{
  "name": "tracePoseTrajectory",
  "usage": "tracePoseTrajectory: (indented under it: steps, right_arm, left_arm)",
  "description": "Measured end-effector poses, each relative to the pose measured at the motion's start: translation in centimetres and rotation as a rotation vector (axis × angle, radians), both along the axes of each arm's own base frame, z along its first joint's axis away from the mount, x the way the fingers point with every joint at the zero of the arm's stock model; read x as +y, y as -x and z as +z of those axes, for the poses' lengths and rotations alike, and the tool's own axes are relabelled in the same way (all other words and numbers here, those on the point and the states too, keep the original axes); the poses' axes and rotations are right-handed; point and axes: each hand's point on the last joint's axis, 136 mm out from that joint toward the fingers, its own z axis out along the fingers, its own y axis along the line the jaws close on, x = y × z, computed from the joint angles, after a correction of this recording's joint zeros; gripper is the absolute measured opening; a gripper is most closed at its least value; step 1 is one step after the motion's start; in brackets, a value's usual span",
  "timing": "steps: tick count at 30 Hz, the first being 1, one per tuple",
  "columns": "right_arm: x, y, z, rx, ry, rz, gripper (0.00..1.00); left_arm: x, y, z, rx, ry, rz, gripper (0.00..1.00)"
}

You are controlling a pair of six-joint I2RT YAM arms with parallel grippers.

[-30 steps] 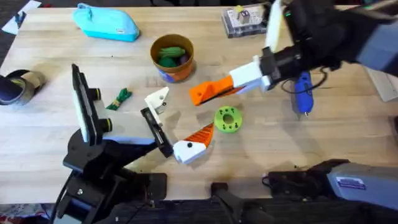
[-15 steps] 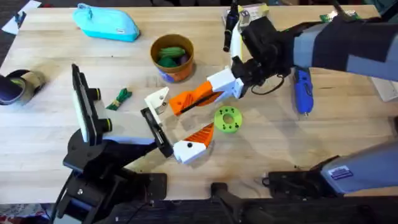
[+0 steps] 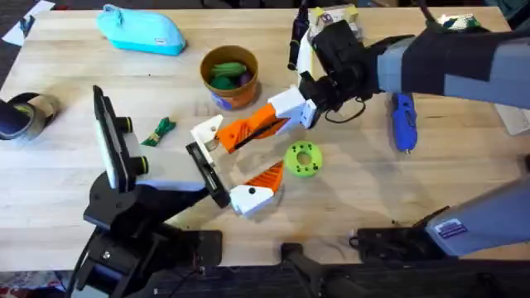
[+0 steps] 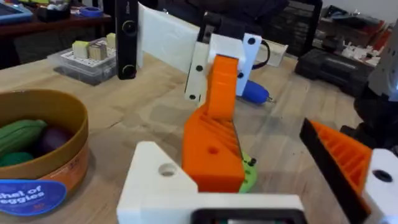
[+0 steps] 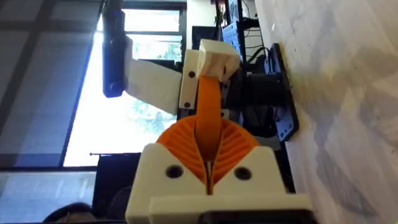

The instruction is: Pick up the gripper from the table and insert it into the empty holder that is missing its gripper. Then pick up a screw, insert it into the mounting hole, and use the screwdriver to tighten it. Finally, clean up the table by picking up the vegetable and placing it into the bucket.

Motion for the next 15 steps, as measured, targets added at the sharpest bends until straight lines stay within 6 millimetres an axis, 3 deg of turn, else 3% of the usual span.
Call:
tracePoseTrajectory:
  steps: [15]
  right_arm:
    - [0.34,-0.83,-0.48,-0.002,0.043,-0.023,0.009]
  left_arm:
    - [0.08,-0.12,0.0,0.003,0.002,0.008,0.995]
